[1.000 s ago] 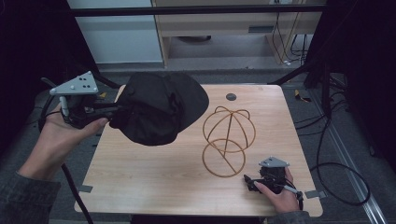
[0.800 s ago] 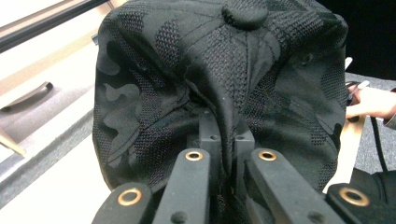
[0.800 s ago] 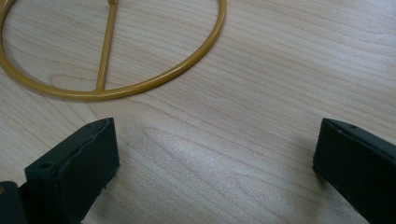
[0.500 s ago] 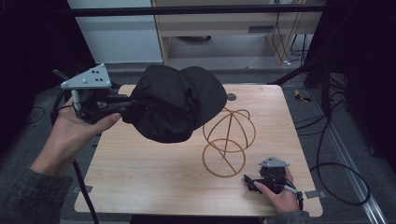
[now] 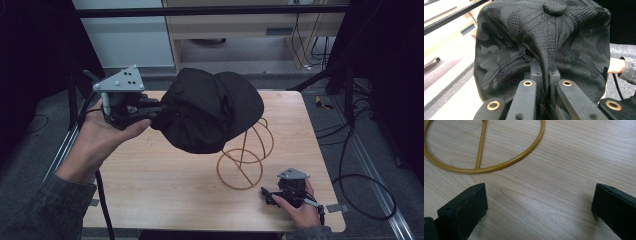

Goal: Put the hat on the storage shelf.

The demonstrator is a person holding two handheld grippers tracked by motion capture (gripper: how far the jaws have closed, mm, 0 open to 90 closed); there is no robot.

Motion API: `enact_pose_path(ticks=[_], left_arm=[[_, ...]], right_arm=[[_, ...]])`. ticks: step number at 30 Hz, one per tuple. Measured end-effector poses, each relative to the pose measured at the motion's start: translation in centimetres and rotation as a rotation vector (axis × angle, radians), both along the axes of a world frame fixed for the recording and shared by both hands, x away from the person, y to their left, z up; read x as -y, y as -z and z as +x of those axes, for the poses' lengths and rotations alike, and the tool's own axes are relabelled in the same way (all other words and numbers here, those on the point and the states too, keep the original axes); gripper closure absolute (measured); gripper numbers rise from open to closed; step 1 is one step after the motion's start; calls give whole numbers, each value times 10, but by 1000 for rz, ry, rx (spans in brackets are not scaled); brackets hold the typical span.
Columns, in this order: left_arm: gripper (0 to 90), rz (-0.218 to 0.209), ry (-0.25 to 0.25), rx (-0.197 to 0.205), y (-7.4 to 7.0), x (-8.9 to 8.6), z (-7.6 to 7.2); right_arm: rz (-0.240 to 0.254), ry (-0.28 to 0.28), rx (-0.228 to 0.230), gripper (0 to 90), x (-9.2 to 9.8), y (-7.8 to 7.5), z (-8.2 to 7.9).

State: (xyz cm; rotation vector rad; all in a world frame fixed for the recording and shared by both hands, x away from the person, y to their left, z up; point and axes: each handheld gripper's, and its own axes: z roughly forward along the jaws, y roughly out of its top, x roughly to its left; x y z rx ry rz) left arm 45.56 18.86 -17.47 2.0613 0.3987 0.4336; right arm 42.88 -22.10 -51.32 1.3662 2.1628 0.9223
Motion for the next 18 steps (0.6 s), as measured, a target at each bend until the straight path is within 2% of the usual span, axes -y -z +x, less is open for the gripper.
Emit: enact_pose_path(ticks=[10, 18], left_arm=[[878, 13, 12, 5, -1, 17, 5], [878, 0, 6, -1, 0, 26, 10]], right_arm=[[0, 0, 0, 4, 0, 0, 0], [1, 1, -2, 4, 0, 0, 0]])
